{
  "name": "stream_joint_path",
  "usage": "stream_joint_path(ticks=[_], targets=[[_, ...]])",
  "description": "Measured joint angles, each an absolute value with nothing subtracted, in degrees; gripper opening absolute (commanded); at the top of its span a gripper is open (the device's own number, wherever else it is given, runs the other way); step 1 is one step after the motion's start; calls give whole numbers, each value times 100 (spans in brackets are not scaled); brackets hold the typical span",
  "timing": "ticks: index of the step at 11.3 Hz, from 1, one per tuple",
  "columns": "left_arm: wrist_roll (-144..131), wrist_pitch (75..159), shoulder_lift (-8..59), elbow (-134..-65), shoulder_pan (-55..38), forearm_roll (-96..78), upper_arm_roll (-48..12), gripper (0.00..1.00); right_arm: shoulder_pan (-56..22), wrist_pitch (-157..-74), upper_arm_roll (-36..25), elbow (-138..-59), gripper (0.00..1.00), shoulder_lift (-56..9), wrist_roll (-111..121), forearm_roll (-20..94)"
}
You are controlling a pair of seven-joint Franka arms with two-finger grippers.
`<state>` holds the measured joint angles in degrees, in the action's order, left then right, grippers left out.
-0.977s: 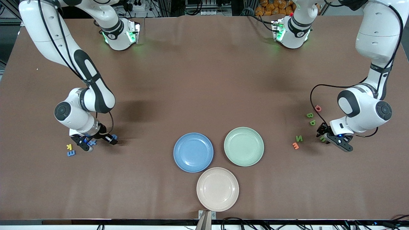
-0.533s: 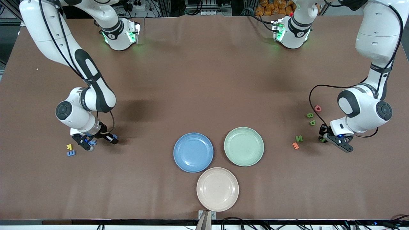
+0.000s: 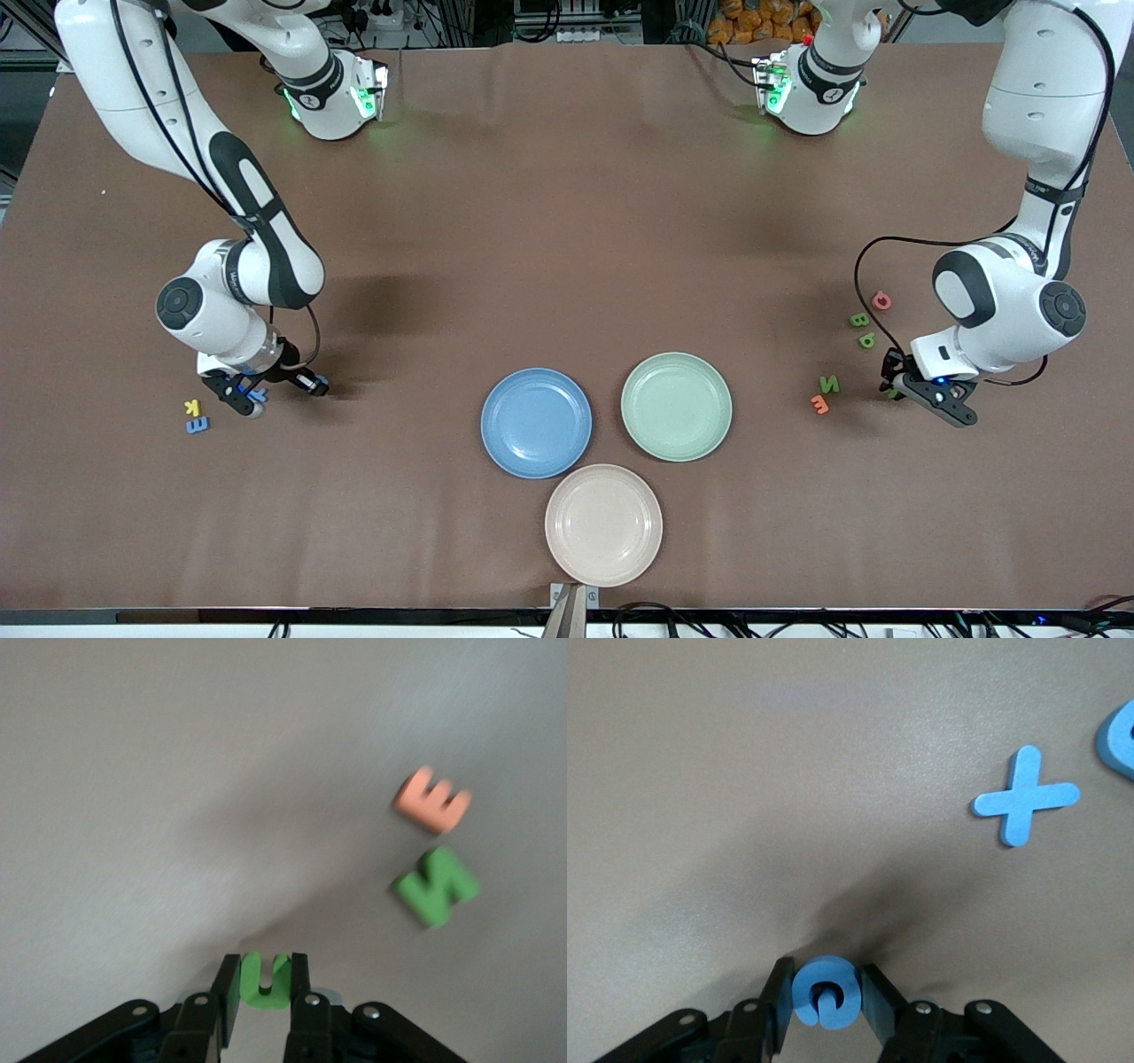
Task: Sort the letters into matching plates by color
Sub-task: 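Drop the green u into the green plate while the right gripper lifts the c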
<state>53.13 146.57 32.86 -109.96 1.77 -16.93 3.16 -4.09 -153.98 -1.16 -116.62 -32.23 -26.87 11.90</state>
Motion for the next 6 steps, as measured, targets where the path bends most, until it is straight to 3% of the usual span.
stream_joint_path(ticks=[3, 6], targets=[[3569, 14012, 3027, -10712, -405, -1417, 266, 0, -407, -15402, -116, -11668, 17, -3220, -2664, 1192], [1862, 13411, 2919, -10305, -798, -948, -8, 0, -403, -15402, -118, -11668, 17, -3220, -2380, 1192]])
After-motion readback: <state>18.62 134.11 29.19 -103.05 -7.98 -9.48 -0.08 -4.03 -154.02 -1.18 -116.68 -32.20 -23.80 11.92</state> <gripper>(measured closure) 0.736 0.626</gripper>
